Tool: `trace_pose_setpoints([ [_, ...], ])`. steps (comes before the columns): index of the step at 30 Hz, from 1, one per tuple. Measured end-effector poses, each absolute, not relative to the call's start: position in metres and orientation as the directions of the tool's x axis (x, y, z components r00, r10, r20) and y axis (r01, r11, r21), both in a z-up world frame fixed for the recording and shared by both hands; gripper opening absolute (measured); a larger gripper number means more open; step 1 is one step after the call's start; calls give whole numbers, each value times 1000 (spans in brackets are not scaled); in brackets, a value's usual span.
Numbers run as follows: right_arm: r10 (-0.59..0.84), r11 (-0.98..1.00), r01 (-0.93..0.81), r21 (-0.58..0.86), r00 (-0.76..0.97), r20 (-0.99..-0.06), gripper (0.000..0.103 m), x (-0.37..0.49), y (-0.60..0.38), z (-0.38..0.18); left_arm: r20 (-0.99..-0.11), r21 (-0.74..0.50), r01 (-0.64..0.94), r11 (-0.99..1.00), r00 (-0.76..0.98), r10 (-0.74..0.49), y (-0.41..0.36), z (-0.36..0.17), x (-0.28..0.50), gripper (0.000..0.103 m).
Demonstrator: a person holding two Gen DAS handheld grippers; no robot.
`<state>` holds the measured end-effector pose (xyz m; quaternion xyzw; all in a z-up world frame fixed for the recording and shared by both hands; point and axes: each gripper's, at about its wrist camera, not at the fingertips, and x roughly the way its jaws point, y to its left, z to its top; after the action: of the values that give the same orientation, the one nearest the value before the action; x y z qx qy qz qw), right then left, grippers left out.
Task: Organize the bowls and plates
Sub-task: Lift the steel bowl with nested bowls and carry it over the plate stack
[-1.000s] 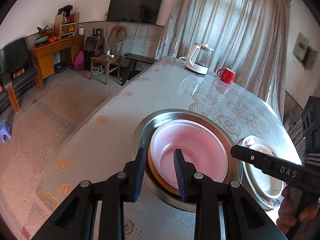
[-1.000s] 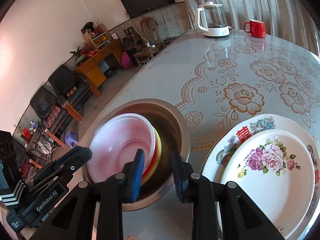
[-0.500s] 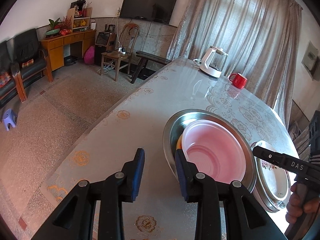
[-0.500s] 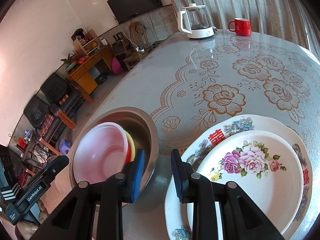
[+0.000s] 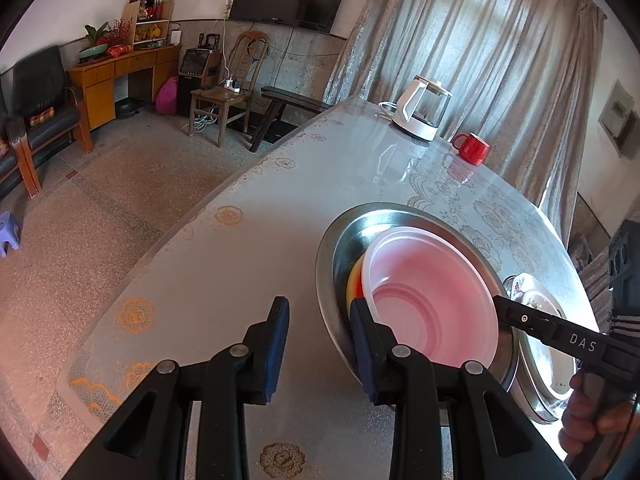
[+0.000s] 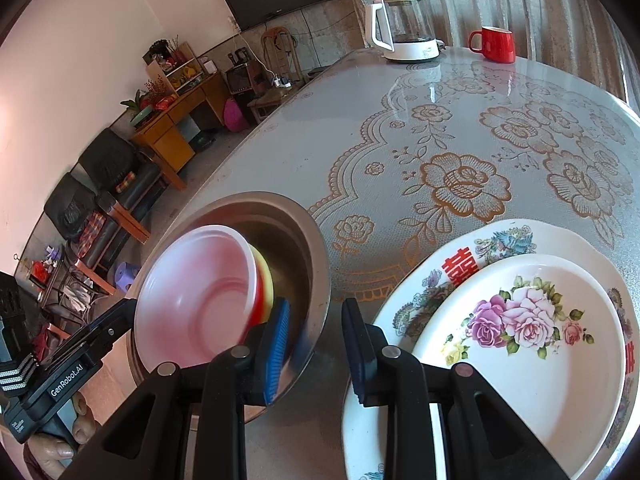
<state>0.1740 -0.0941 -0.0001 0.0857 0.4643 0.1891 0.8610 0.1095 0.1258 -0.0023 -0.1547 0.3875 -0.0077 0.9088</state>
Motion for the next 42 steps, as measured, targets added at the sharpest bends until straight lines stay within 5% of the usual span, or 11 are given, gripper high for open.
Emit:
trace_pose_setpoints([
  [13, 404, 912, -270, 308, 468, -786, 20, 181, -83, -10, -695, -380, -93, 920, 685, -218, 132, -11, 124, 32],
  [17, 405, 911, -284, 301, 463, -788, 17, 180, -79, -11, -673, -420, -57, 906, 689, -269, 131, -11, 121, 17],
  [24, 402, 912, -278, 301, 467, -788, 17, 180, -81, -12, -618, -537, -9, 844, 685, -386, 140, -16, 114, 16],
  [29, 396, 915, -274, 296, 470, -789, 17, 179, -80, -12, -627, -524, -25, 851, 688, -366, 141, -16, 113, 24],
  [33, 394, 915, -276, 293, 468, -791, 17, 178, -80, -11, -628, -503, -7, 864, 690, -361, 136, -13, 110, 17],
  [42, 395, 914, -288, 285, 476, -786, 17, 170, -78, -9, -616, -500, 10, 866, 698, -364, 140, -11, 94, 18],
])
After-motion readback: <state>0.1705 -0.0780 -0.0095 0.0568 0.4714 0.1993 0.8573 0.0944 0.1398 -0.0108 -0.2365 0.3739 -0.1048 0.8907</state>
